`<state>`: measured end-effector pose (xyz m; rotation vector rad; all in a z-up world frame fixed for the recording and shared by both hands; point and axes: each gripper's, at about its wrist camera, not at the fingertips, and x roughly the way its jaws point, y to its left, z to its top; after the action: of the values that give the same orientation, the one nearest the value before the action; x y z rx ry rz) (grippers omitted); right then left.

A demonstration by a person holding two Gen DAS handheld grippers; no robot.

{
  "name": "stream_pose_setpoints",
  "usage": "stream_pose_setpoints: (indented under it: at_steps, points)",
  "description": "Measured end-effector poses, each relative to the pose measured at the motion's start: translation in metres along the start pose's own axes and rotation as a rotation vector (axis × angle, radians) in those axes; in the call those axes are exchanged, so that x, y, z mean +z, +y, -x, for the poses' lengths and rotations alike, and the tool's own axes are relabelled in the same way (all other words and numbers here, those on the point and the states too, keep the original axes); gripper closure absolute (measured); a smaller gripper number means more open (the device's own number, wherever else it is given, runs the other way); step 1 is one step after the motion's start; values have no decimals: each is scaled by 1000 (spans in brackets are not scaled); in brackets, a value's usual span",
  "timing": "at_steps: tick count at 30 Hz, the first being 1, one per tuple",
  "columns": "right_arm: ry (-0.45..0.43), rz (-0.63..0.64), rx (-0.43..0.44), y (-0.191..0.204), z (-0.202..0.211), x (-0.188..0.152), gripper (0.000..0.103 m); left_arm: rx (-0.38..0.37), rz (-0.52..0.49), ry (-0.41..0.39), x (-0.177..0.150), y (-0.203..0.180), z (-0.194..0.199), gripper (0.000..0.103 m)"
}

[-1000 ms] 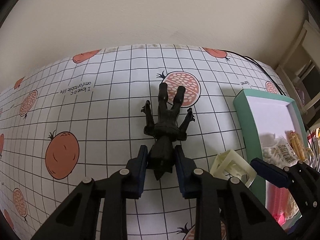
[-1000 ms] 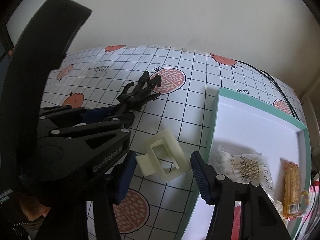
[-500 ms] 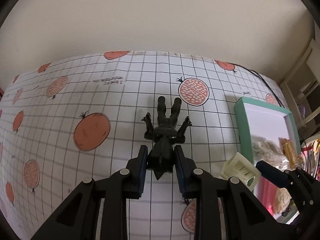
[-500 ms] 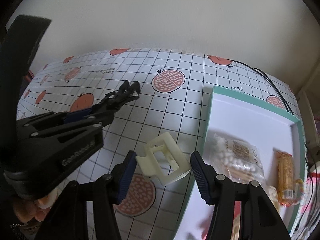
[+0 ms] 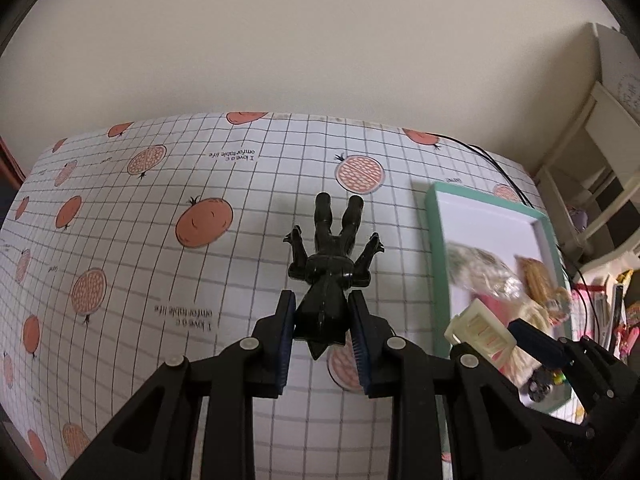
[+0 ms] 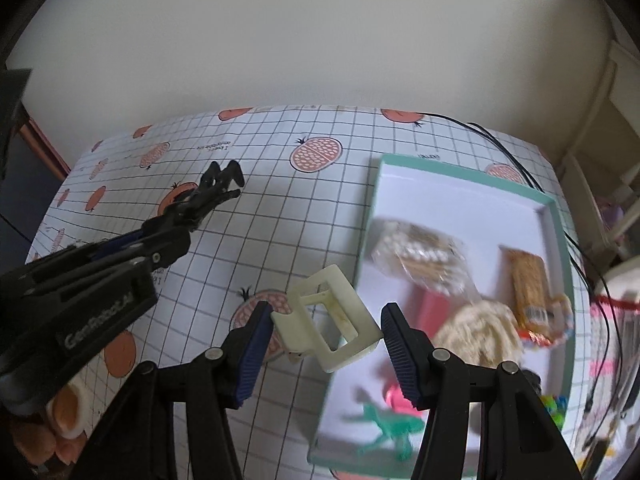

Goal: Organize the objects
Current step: 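Carry the black figure and cream hair clip over the white tray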

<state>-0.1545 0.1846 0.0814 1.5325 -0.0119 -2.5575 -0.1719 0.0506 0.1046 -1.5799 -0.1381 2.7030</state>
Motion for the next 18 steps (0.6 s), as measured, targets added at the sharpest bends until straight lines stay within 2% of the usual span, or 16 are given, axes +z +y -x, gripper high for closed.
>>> stream_pose_setpoints:
  at_steps: [5, 18]
  points:
    - [-7, -14, 0, -7, 18, -16, 44, 0, -4, 4, -16, -10, 14, 75]
    - [4, -54, -67, -43, 41, -51, 44, -23, -64, 7, -47, -47, 33, 75]
